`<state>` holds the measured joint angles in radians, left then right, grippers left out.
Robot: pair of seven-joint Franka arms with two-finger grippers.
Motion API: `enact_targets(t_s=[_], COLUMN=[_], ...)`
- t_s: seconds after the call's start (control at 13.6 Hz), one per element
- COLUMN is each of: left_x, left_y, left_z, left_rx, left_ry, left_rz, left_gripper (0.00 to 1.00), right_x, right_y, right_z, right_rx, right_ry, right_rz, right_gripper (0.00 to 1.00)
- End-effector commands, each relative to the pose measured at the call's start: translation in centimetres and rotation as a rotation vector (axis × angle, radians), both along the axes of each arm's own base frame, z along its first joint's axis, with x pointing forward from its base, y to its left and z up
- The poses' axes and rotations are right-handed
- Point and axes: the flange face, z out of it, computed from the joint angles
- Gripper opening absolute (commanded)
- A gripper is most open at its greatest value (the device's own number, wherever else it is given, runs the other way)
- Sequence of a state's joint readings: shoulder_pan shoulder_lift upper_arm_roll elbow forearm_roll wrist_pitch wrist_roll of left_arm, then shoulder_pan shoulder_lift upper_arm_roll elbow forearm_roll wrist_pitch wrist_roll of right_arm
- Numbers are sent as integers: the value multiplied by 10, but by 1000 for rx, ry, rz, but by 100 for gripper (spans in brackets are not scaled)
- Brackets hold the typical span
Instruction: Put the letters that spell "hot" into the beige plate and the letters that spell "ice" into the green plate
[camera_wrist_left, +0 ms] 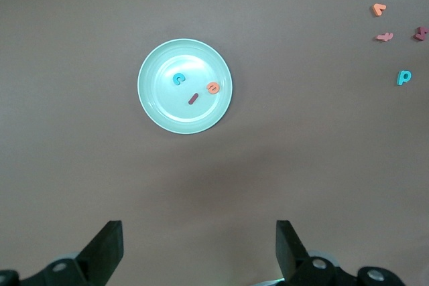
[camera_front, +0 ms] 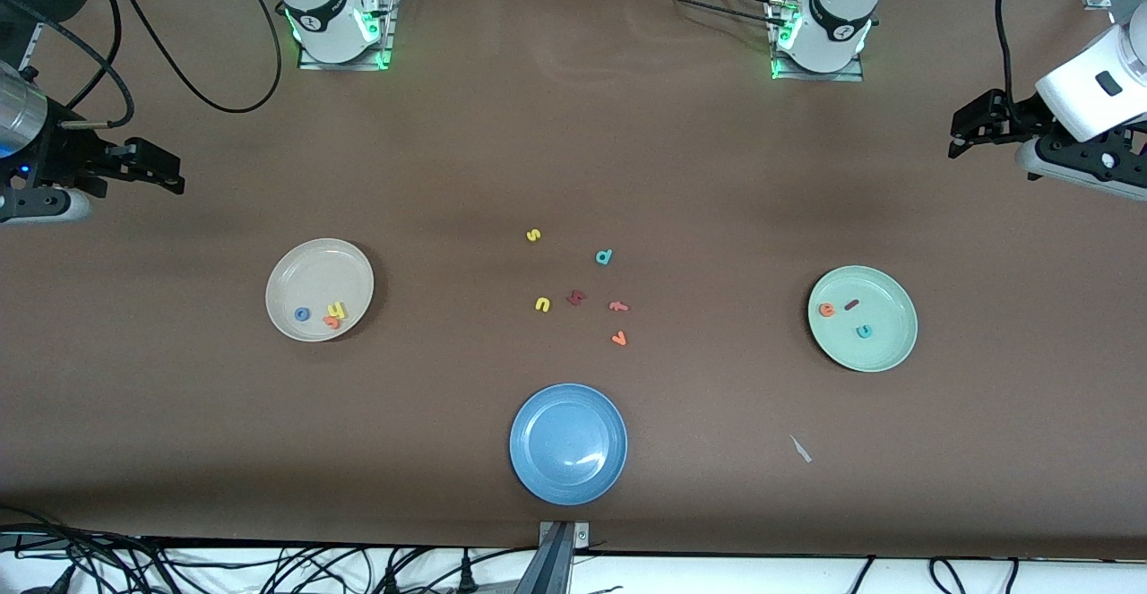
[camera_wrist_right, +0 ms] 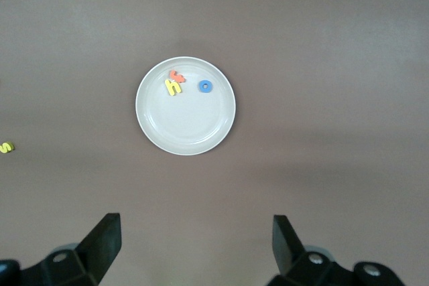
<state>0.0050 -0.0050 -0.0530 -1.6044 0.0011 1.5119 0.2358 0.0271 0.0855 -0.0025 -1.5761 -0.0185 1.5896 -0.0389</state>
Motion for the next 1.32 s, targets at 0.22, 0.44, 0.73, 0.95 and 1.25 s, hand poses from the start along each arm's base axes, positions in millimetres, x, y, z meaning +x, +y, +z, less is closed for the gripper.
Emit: enact_targets(t_s=[0.22, 0.44, 0.73, 0.95, 1.25], left_x=[-4, -8, -7, -7, -7], left_y=[0, 0, 0, -1, -1], left_z=[2, 3, 9, 10, 10], left_rx=[29, 24, 28, 18, 17], left_ry=[-6, 15, 2, 0, 0], left_rz=[5, 53, 142, 173, 173], left_gripper=[100, 100, 100, 100, 100], right_x=[-2, -2, -1, -2, -2], right_y=[2, 3, 2, 2, 2], right_z=[5, 5, 5, 5, 5], right_rx=[-7, -7, -7, -9, -10], right_ry=[-14, -14, -16, -14, -14], right_rz=[-12, -11, -12, -10, -10], right_gripper=[100, 100, 100, 100, 100])
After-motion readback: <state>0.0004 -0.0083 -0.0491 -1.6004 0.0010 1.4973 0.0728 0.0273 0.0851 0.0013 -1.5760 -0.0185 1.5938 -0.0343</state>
